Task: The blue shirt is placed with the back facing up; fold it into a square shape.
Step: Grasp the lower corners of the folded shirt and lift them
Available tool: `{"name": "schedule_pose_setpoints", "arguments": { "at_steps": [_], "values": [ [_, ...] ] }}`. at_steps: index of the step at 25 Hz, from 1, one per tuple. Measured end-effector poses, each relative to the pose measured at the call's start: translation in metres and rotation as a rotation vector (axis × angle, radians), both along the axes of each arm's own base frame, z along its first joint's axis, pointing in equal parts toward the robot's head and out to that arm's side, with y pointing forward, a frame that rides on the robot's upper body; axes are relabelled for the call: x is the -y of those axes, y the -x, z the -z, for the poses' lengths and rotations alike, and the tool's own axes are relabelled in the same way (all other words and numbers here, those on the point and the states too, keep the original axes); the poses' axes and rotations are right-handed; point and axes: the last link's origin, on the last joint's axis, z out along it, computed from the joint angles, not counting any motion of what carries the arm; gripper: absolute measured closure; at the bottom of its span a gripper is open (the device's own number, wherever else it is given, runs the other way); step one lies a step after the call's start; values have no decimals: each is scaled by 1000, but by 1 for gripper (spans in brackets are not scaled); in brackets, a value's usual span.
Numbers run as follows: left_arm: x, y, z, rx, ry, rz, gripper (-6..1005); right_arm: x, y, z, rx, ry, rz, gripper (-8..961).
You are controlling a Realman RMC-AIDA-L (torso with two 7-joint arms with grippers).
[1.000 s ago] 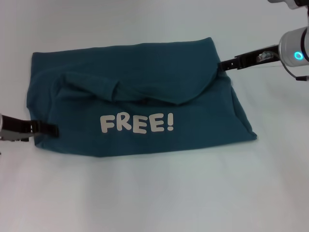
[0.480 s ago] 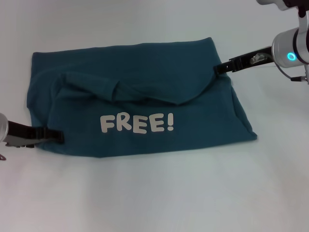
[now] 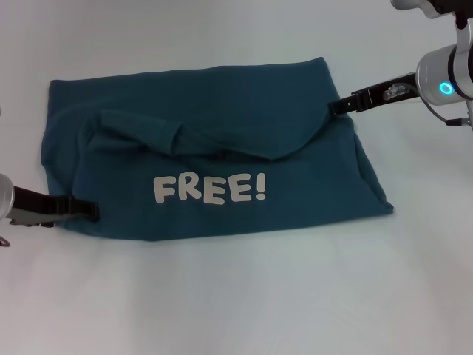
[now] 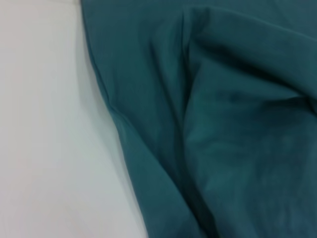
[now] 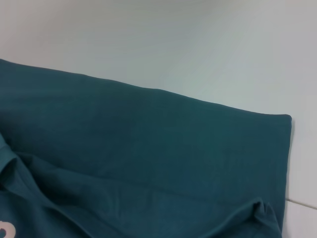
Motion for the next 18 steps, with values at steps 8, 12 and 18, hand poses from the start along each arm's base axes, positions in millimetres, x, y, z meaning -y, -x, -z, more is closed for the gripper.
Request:
{"name": "schedule_pose_setpoints", "arguments": {
  "at_steps": [8,12,18],
  "values": [
    [1,-5,6,-1,43,34,90,0,-2,-1,-7,-6,5,24],
    [1,-7,8,0,50,48,221,0,-2,-2,-6,-8,5,24],
    [0,-10,8,5,52,62,477,0,-2,-2,-9,-10,6,24]
  ]
}}
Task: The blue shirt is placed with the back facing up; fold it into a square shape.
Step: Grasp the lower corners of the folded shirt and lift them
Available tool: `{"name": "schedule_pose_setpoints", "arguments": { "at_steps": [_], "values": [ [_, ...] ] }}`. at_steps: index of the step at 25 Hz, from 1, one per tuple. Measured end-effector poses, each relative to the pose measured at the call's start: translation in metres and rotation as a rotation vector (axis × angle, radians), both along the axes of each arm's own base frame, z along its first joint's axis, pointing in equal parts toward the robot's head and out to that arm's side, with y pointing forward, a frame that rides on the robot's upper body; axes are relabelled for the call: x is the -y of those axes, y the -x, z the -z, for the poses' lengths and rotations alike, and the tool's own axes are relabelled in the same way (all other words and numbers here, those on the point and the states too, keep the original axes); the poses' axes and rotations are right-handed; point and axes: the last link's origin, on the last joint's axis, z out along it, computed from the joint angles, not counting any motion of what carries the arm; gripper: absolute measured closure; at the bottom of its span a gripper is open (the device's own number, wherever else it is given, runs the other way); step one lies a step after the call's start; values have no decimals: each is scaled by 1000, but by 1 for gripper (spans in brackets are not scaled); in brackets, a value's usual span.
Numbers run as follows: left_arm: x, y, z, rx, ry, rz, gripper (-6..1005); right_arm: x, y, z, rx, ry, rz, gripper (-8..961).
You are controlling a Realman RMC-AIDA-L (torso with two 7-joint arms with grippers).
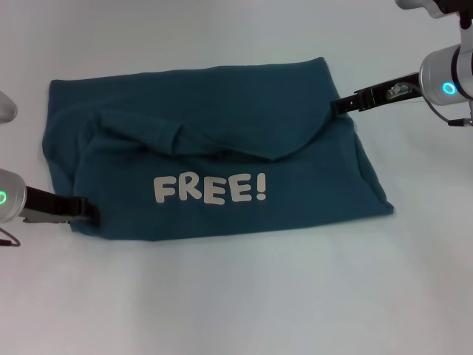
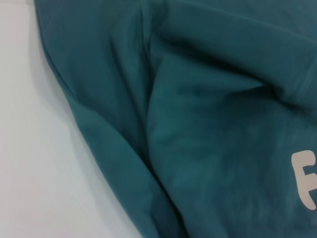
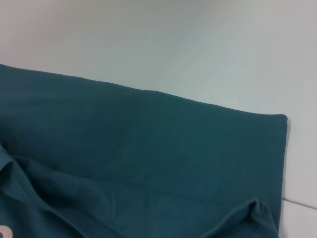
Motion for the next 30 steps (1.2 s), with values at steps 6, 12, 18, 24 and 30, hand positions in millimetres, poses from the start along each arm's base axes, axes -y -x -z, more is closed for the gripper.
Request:
{"name": "schedule_pose_setpoints", "arguments": {
  "at_steps": [6,12,18,24,30],
  "values": [
    [0,-1,1,0,7,11,727,0,0,0,-2,0,0,25],
    [1,-1,1,-4,13,20,829,2,-1,2,-3,15,7,25],
    [5,-5,-7,3,39,26,931,9,-2,1,-3,60,36,25],
    [12,-6,-14,16,87,12,932,21,-10,-11,56,94,112,25],
    [20,-6,-18,27,132,-1,931,38,-27,-17,158,155,242,26]
  ]
}}
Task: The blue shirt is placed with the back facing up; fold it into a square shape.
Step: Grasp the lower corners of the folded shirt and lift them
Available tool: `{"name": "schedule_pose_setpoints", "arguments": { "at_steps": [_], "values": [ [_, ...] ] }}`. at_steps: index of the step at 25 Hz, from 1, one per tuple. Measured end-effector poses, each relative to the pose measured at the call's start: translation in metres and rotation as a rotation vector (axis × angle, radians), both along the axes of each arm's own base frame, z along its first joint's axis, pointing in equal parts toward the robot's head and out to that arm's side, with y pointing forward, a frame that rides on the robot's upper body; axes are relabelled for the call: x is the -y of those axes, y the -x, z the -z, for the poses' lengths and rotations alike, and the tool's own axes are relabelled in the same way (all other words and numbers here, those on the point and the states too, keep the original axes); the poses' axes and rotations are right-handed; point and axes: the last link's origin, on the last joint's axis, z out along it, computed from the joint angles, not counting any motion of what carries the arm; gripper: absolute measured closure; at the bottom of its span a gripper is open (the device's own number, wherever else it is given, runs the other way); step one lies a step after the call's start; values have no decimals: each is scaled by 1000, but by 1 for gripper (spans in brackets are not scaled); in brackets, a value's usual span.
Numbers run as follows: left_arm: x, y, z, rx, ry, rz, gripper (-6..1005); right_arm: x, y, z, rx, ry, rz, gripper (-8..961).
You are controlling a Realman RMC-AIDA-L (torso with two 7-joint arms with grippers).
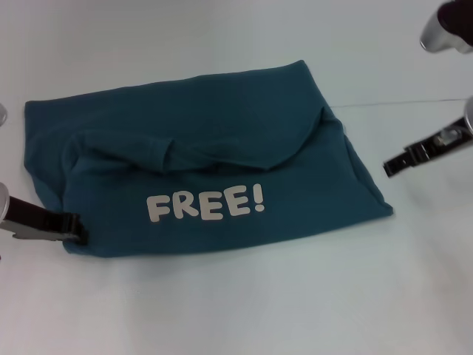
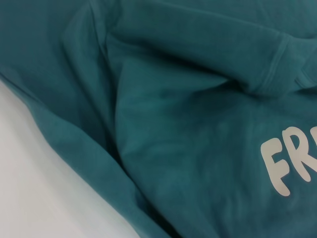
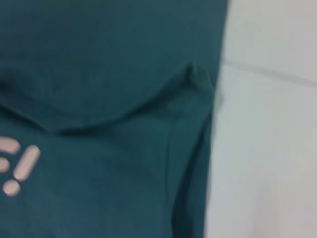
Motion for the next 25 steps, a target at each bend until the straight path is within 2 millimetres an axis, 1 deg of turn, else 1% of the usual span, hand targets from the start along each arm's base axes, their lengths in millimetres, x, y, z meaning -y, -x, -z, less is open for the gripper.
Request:
{"name": "schedule_pose_setpoints", "arguments": {
  "at_steps": [5,11,16,25],
  "values": [
    [1,0,1,-8,11,5,931,9,-21,2,-17,-22,51,26],
    [2,0,2,-13,20,8,931,17,-40,21,-126,-20,66,34],
    [2,1,2,-17,19,10,931,21,-47,32,-191,-20,68,53],
    [2,1,3,-18,18,12,931,19,-52,41,-198,-29,83,88]
  ]
}}
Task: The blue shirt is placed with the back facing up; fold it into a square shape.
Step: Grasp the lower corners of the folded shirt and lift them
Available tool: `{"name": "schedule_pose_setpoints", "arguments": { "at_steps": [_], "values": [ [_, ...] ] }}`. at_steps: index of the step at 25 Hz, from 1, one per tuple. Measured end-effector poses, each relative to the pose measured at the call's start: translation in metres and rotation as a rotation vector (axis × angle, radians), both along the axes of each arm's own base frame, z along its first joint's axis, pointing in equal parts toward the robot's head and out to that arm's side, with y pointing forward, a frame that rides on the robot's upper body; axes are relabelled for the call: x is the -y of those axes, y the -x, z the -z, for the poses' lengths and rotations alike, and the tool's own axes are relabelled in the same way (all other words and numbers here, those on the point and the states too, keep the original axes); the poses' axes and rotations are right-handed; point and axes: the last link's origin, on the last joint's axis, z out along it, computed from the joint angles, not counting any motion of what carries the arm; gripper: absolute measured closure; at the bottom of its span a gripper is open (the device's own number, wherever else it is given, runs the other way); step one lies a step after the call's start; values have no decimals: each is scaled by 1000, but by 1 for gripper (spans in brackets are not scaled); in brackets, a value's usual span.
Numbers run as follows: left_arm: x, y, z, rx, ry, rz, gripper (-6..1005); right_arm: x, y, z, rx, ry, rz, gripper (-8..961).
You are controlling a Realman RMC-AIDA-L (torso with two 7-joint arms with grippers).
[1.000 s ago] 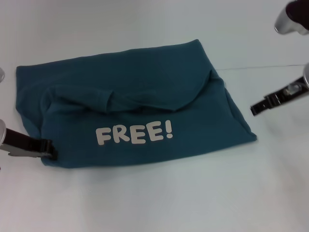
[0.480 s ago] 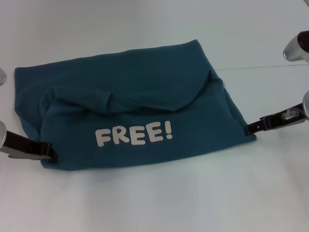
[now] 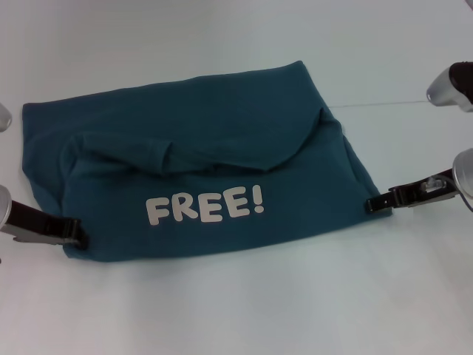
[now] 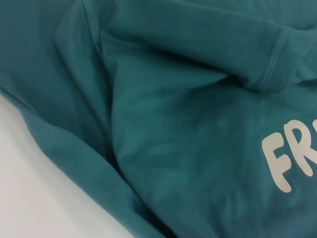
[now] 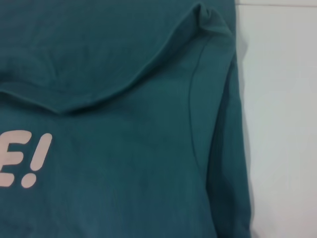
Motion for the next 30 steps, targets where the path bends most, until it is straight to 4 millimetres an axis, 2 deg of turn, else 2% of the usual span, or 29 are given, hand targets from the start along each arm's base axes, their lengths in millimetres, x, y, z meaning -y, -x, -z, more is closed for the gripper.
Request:
{"name": "schedule_pose_setpoints", "arguments": {
  "at_steps": [14,19,30],
  "values": [
    [0,0,1,-2,2,9,931,-2,3,11,-4,29,8,143],
    [0,0,2,-1,4,9,931,-4,1,11,1,16,12,250],
    [0,0,2,-1,4,9,931,-7,2,19,2,25,14,239]
  ]
}}
